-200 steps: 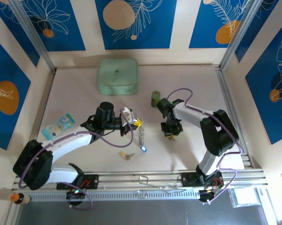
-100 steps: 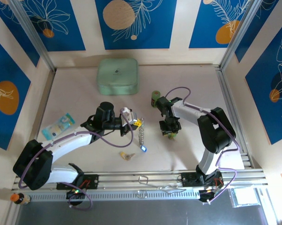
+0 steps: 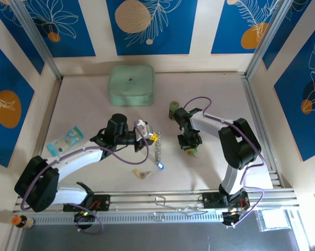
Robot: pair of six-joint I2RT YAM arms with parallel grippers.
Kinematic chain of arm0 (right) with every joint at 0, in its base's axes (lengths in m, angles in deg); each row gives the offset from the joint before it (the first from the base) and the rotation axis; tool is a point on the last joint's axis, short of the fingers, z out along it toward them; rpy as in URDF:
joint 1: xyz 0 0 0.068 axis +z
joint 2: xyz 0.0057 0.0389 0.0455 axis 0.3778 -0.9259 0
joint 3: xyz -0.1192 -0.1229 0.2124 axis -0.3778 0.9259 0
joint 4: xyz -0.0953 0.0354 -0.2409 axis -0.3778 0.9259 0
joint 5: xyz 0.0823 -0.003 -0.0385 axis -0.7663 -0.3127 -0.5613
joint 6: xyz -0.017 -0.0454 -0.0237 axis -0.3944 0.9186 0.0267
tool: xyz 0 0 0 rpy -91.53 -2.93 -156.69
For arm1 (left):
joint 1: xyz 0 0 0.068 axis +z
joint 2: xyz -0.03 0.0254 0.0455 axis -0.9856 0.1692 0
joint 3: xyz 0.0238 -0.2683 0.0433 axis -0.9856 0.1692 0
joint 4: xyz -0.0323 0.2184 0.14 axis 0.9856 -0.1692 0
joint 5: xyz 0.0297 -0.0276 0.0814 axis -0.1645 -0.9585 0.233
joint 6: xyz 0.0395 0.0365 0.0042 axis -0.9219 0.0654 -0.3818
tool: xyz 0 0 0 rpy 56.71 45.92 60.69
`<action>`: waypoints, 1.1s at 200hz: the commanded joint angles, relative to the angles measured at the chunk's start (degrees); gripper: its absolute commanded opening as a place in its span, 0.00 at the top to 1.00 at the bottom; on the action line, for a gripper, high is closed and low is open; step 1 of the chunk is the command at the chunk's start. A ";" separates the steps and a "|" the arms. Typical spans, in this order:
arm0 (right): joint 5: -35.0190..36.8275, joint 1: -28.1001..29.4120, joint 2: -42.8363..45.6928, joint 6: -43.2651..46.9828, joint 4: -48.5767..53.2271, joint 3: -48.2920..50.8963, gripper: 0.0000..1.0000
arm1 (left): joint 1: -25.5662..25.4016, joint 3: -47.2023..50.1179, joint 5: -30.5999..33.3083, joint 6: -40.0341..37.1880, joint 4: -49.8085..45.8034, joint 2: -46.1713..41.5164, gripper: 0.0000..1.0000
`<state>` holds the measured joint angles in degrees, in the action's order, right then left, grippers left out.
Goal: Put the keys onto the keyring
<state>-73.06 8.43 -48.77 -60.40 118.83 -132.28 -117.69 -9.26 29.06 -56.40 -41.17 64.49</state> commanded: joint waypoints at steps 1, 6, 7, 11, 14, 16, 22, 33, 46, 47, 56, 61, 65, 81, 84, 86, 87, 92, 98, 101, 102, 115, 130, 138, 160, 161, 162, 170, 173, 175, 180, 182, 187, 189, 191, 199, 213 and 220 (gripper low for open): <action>0.46 -0.27 -0.79 0.28 1.96 -1.43 0.93 | -0.59 -0.02 -0.68 -1.24 0.16 -1.04 1.00; 0.46 -0.22 -0.77 0.28 1.97 -1.47 0.93 | -0.53 -0.02 -0.67 -1.19 0.16 -1.02 1.00; 0.46 -0.22 -0.77 0.28 2.01 -1.50 0.93 | -0.54 -0.02 -0.67 -1.19 0.16 -1.00 1.00; 0.44 -0.22 -0.80 0.28 2.09 -1.52 0.93 | -0.52 -0.02 -0.63 -1.24 0.16 -1.05 1.00; 0.46 -0.22 -0.83 0.28 2.13 -1.52 0.93 | -0.48 -0.02 -0.60 -1.24 0.13 -1.07 1.00; 0.42 -0.22 -0.84 0.28 2.18 -1.52 0.93 | -0.50 -0.04 -0.61 -1.23 0.15 -1.05 1.00; 0.42 -0.22 -0.92 0.36 2.30 -1.60 0.92 | -0.49 -0.02 -0.63 -1.19 0.13 -1.01 1.00; 0.55 -0.22 -1.01 0.36 2.48 -1.69 0.90 | -0.60 -0.04 -0.71 -1.19 0.13 -1.02 1.00; 0.59 -0.22 -1.17 0.45 2.75 -1.78 0.88 | -0.57 -0.04 -0.67 -1.16 0.07 -1.00 1.00; 0.57 -0.22 -1.18 0.45 2.80 -1.78 0.88 | -0.60 -0.03 -0.63 -1.22 0.07 -1.04 1.00; 0.66 -0.22 -1.19 0.46 2.92 -1.87 0.88 | -0.54 -0.06 -0.65 -1.19 0.11 -1.04 1.00; 0.65 -0.22 -1.19 0.46 2.93 -1.87 0.88 | -0.46 -0.09 -0.65 -1.19 0.07 -1.03 1.00; 0.78 -0.22 -1.19 0.45 2.93 -1.87 0.88 | -0.55 -0.04 -0.68 -1.19 0.07 -1.06 1.00; 0.88 -0.22 -1.19 0.39 2.93 -1.79 0.89 | -0.60 -0.02 -0.68 -1.19 0.07 -1.07 1.00; 0.83 -0.22 -1.17 0.35 2.93 -1.78 0.89 | -0.55 -0.04 -0.67 -1.24 0.07 -1.04 1.00; 0.86 -0.22 -1.18 0.32 3.00 -1.78 0.89 | -0.58 -0.02 -0.67 -1.20 0.07 -1.02 1.00; 0.84 -0.22 -1.19 0.35 3.01 -1.78 0.89 | -0.56 -0.02 -0.67 -1.20 0.07 -1.04 1.00; 0.76 -0.22 -1.19 0.43 3.02 -1.76 0.89 | -0.54 -0.02 -0.67 -1.20 0.07 -1.07 1.00; 0.71 -0.23 -1.19 0.50 3.06 -1.73 0.89 | -0.53 -0.02 -0.68 -1.22 0.08 -1.02 1.00; 0.66 -0.22 -1.19 0.54 3.10 -1.70 0.89 | -0.50 -0.02 -0.67 -1.20 0.07 -1.00 1.00; 0.61 -0.22 -1.19 0.54 3.10 -1.70 0.88 | -0.48 -0.06 -0.67 -1.19 0.07 -1.03 1.00; 0.55 -0.23 -1.19 0.55 3.11 -1.69 0.87 | -0.54 -0.02 -0.67 -1.24 0.07 -1.05 1.00; 0.53 -0.22 -1.28 0.54 3.11 -1.69 0.87 | -0.55 -0.07 -0.67 -1.24 0.07 -1.15 1.00; 0.51 -0.27 -1.28 0.54 3.11 -1.69 0.87 | -0.55 -0.02 -0.59 -1.31 0.07 -1.15 1.00; 0.32 -0.25 -1.41 0.55 3.11 -1.54 0.87 | -0.54 -0.05 -0.60 -1.32 0.06 -1.14 1.00; 0.35 -0.23 -1.39 0.50 3.11 -1.53 0.87 | -0.54 -0.03 -0.59 -1.30 0.07 -1.11 1.00; 0.32 -0.23 -1.42 0.52 3.11 -1.52 0.87 | -0.58 -0.07 -0.59 -1.29 0.07 -1.13 1.00; 0.27 -0.14 -1.45 0.43 3.11 -1.47 0.87 | -0.50 -0.07 -0.58 -1.29 0.07 -1.11 1.00; 0.29 -0.14 -1.45 0.46 3.11 -1.44 0.88 | -0.59 -0.02 -0.61 -1.28 0.07 -1.15 1.00; 0.27 -0.13 -1.45 0.44 3.11 -1.41 0.88 | -0.55 -0.06 -0.59 -1.28 0.07 -1.11 1.00; 0.22 -0.13 -1.45 0.46 3.11 -1.43 0.88 | -0.53 -0.05 -0.58 -1.30 0.07 -1.08 1.00; 0.29 -0.13 -1.45 0.46 3.11 -1.43 0.88 | -0.54 -0.05 -0.58 -1.33 0.07 -1.07 1.00; 0.32 -0.13 -1.48 0.33 3.11 -1.43 0.89 | -0.49 -0.10 -0.66 -1.28 0.07 -1.12 1.00; 0.32 -0.13 -1.46 0.36 3.11 -1.43 0.89 | -0.53 -0.04 -0.67 -1.30 0.07 -1.13 1.00; 0.32 -0.13 -1.46 0.37 3.11 -1.43 0.89 | -0.49 -0.07 -0.74 -1.33 0.07 -1.15 1.00; 0.27 -0.14 -1.50 0.37 3.11 -1.43 0.90 | -0.56 -0.03 -0.67 -1.30 0.07 -1.16 1.00; 0.24 -0.13 -1.45 0.28 3.02 -1.34 0.89 | -0.56 -0.03 -0.74 -1.28 0.07 -1.15 1.00; 0.19 -0.13 -1.52 0.28 2.98 -1.34 0.89 | -0.47 -0.10 -0.72 -1.32 0.09 -1.15 1.00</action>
<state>-72.89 8.43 -49.10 -60.42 120.29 -132.70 -117.69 -9.26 29.06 -56.40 -41.19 64.49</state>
